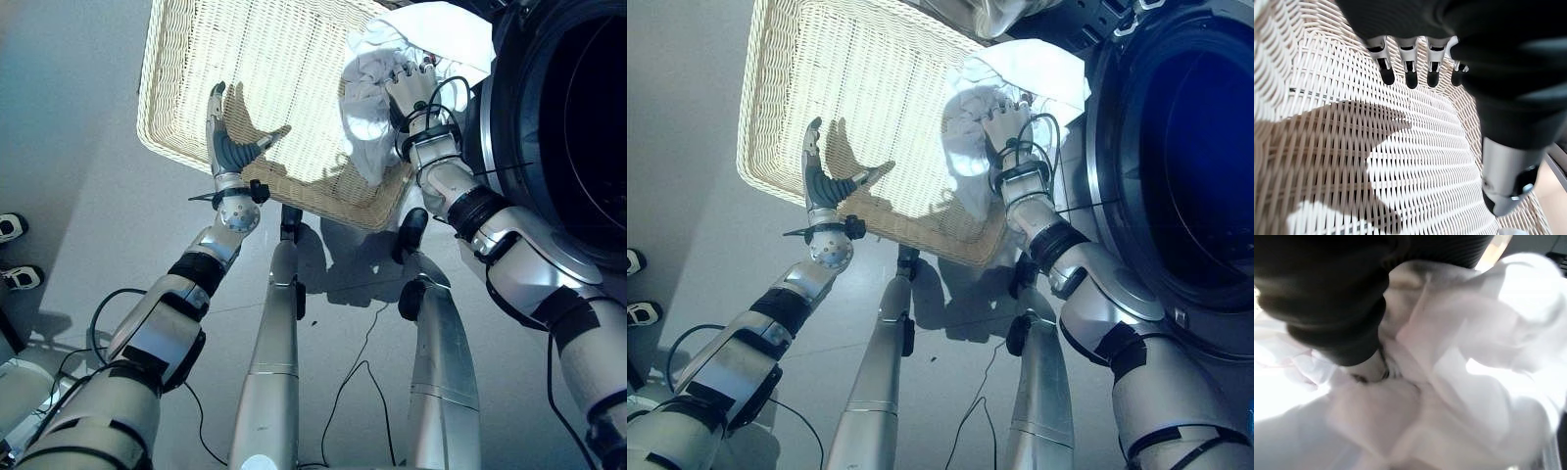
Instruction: Put the clothes into the washing machine.
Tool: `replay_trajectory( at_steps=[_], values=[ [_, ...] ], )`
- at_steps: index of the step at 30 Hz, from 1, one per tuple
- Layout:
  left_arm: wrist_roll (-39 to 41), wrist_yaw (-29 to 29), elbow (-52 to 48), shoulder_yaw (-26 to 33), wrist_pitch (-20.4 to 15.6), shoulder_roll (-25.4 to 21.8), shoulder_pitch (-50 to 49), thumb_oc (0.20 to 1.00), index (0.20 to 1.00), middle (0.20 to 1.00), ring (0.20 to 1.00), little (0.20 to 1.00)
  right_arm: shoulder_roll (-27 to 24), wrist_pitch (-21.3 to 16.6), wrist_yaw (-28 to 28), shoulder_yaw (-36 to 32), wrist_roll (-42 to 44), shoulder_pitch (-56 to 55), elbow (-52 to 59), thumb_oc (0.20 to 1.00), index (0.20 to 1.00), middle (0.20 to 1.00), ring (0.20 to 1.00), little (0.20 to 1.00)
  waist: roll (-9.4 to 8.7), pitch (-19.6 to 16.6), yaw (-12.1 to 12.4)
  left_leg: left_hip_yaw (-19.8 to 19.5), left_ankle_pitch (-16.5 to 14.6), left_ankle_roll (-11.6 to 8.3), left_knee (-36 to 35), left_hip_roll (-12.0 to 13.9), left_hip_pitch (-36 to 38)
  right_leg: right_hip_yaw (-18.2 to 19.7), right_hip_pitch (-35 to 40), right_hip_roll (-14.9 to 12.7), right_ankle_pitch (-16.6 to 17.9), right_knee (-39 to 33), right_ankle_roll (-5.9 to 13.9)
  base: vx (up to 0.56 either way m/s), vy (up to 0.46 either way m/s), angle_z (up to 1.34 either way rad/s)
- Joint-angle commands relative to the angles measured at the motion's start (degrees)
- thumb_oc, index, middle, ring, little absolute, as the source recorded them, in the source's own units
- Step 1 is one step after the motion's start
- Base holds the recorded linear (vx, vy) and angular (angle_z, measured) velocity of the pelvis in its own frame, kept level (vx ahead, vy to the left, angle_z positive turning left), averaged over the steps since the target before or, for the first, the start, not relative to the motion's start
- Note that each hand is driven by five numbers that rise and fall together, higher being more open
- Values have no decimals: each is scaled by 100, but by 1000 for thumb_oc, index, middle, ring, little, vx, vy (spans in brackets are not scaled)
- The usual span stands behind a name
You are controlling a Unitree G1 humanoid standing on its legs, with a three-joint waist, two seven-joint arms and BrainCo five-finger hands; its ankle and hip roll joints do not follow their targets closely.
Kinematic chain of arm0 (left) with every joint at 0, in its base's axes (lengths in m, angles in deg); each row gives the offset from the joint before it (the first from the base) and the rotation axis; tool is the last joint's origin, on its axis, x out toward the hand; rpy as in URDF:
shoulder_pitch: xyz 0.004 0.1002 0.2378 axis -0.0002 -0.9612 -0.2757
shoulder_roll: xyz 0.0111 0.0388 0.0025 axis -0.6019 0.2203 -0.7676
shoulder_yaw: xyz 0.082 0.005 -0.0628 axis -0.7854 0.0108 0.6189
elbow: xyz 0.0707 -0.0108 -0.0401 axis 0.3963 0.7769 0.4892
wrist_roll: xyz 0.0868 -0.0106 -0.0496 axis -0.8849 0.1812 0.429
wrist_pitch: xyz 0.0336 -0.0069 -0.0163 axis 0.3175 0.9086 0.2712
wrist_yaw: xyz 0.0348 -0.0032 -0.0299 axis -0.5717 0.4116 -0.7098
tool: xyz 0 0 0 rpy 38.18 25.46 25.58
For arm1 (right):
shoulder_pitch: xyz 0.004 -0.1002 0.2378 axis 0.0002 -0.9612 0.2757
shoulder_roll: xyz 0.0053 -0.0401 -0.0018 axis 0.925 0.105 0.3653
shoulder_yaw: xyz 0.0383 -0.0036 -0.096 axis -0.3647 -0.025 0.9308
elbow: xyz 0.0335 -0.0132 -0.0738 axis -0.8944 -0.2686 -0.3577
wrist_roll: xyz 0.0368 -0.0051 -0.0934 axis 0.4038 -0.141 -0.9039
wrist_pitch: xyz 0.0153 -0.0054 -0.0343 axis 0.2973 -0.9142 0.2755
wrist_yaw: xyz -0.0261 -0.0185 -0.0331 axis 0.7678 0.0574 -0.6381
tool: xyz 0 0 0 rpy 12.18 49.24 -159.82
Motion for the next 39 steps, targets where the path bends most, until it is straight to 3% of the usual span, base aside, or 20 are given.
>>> replay_trajectory(
  at_steps=[1,10,13,15,16,18,22,27,34,39],
  values=[
    [51,-258,-118,291,-302,189,93,1000,1000,1000,1000,1000,-240,-178,47,154,205,-398,-345,200,200,200,200,200,448,-80,-145,379,-210,690,468,-673,-239,-334,235,407,862,-981,395,0,0,0],
    [99,-280,-136,314,-286,237,53,1000,1000,1000,1000,1000,-250,-365,306,81,862,-437,-330,200,200,200,200,200,463,-80,-155,392,-195,695,456,-676,-239,-323,226,413,886,-1002,393,0,0,0],
    [101,-236,-148,371,-287,235,20,1000,1000,1000,1000,1000,-210,-568,419,-234,2466,-513,-146,200,200,200,200,200,453,-80,-157,384,-182,685,434,-664,-232,-319,228,415,886,-1006,384,0,0,0],
    [99,-206,-201,411,-272,222,-14,1000,1000,1000,1000,1000,-180,-832,150,-473,3417,-609,10,200,200,200,200,200,452,-80,-155,378,-174,680,420,-660,-230,-323,219,413,887,-999,373,0,0,0],
    [109,-171,-237,447,-250,207,-28,1000,1000,1000,1000,1000,-110,-1045,94,-795,4723,-748,215,200,200,200,200,200,447,-80,-159,374,-164,669,417,-658,-233,-321,203,412,884,-985,362,0,0,0],
    [137,-63,-285,551,-252,148,-83,1000,1000,1000,1000,1000,22,-1311,-310,-1338,6105,-1002,570,200,200,200,200,200,431,-80,-169,371,-165,651,414,-652,-219,-316,207,421,869,-983,345,0,0,0],
    [138,43,-429,711,-170,28,-191,1000,1000,1000,1000,1000,148,-1764,-1014,-1930,7735,-1433,1137,200,200,200,200,200,360,-80,-208,395,-164,620,422,-609,-206,-317,200,434,842,-945,335,0,0,0],
    [95,-16,-618,775,2,-40,-260,1000,1000,1000,1000,1000,140,-2034,-1571,-2133,8727,-1834,1866,200,200,200,200,200,257,-80,-299,432,-147,576,372,-540,-192,-300,185,452,858,-972,352,-3,0,-1],
    [80,-109,-633,786,51,-49,-252,1000,1000,1000,1000,1000,88,-2022,-1330,-2100,8150,-1960,2146,200,200,200,200,200,204,-80,-361,436,-129,534,287,-498,-163,-257,201,473,864,-1013,375,-11,4,-3],
    [136,-118,-620,732,7,-54,-247,1000,1000,1000,1000,1000,79,-2049,-1781,-2121,8813,-1992,2111,200,200,200,200,200,234,-80,-353,426,-130,521,279,-505,-164,-261,204,449,859,-1032,381,-5,4,-1]
  ],
)
